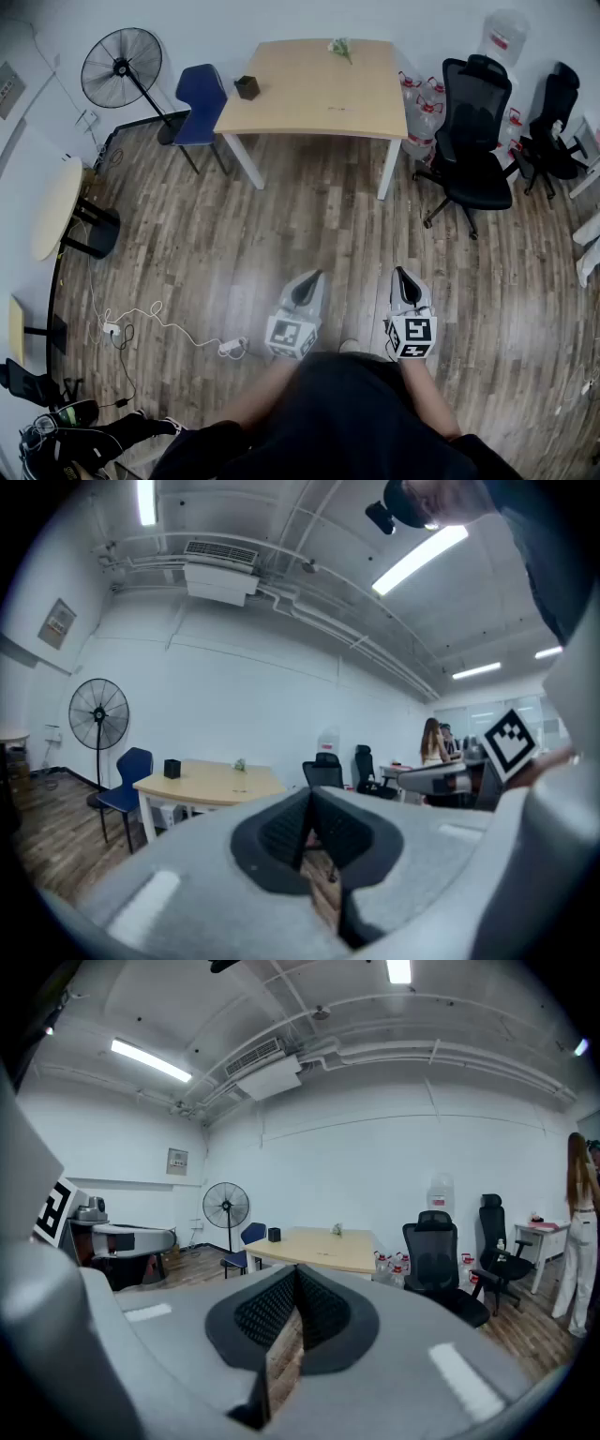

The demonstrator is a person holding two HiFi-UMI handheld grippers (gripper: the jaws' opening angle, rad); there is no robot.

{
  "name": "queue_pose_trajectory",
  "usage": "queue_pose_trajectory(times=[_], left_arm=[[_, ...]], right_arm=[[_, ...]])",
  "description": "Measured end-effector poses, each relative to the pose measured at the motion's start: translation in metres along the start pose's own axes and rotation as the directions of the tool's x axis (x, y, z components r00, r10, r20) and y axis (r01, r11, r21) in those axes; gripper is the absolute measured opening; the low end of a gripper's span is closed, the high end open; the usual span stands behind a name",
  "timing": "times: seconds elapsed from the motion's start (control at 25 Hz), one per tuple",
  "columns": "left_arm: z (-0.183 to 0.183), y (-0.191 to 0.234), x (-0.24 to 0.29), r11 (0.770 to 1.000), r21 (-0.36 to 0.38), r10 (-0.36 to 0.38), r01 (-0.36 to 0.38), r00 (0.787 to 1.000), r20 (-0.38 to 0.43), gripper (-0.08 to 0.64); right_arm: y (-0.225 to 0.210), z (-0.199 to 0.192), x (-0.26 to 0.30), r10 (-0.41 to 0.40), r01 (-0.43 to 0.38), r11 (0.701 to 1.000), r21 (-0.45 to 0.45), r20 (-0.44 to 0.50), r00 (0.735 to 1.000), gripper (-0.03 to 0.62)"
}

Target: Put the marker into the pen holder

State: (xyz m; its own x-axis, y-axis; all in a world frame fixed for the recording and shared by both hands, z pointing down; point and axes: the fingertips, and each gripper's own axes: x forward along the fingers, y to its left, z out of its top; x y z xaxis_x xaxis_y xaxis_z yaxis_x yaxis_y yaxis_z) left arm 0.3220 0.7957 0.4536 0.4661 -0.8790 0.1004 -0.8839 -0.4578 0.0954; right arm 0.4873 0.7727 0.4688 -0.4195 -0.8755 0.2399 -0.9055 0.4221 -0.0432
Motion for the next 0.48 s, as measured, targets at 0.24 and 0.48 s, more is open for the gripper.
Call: queue_pose_trajectory(times=[0.24, 0.48], left_arm=[[-0.002, 0.007, 0.015, 1.000, 0.001, 0.029, -0.029, 1.000, 0.009, 0.002], [-0.012, 0.017, 0.037, 0.999, -0.010, 0.041, -0.041, 0.999, -0.002, 0.002]], right_arm=[[-0.008, -0.001, 0.013, 0.027, -0.027, 0.999, -0.024, 0.023, 0.999, 0.003], [-0.017, -0.010, 0.036, 0.043, -0.043, 0.999, -0.015, 0.005, 0.999, 0.003]])
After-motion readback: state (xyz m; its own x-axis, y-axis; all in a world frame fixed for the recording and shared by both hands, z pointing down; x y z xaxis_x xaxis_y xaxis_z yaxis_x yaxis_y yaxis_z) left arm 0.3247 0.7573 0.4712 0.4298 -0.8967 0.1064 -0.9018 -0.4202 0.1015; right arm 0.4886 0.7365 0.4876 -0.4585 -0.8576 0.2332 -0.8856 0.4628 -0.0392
